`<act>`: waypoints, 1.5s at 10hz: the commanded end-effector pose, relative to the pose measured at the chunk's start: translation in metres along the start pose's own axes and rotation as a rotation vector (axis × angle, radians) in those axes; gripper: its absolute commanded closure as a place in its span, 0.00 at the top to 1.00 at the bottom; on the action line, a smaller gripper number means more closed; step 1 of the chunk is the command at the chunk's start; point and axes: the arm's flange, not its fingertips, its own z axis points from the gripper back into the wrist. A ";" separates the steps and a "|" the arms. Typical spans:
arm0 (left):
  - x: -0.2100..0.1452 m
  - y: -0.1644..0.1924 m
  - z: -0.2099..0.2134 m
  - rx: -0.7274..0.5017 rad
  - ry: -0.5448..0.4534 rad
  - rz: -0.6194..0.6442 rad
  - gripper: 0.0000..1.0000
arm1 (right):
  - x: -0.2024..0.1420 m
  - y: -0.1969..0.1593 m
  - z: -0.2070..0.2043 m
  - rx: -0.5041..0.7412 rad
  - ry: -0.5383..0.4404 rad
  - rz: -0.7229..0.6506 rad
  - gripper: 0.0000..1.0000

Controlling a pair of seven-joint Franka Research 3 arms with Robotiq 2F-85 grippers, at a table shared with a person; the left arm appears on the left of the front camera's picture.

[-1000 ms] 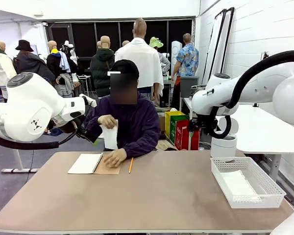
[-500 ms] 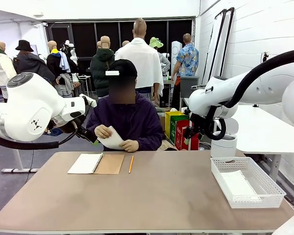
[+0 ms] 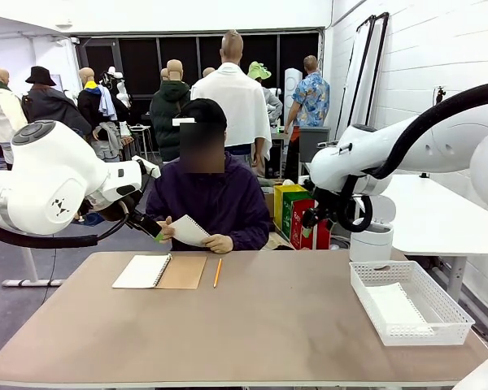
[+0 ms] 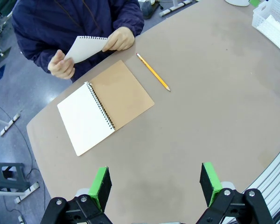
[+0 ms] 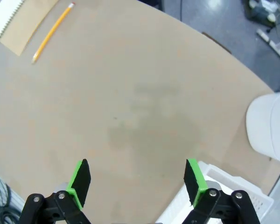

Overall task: Sort the paper based on its condition.
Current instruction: If a person hands you a paper, place it in the Organizing basket , and if it's crumpled, put it in the Trash can.

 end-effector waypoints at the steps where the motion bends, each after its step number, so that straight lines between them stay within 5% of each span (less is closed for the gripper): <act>1: -0.001 0.001 0.000 -0.007 0.001 -0.006 1.00 | -0.003 0.039 0.024 0.042 -0.062 0.050 1.00; 8: -0.001 0.001 0.000 -0.007 0.001 -0.006 1.00 | -0.033 0.107 0.060 0.035 -0.269 0.247 1.00; 15: -0.001 0.001 0.000 -0.007 0.001 -0.006 1.00 | -0.043 0.112 0.053 0.100 -0.260 0.259 1.00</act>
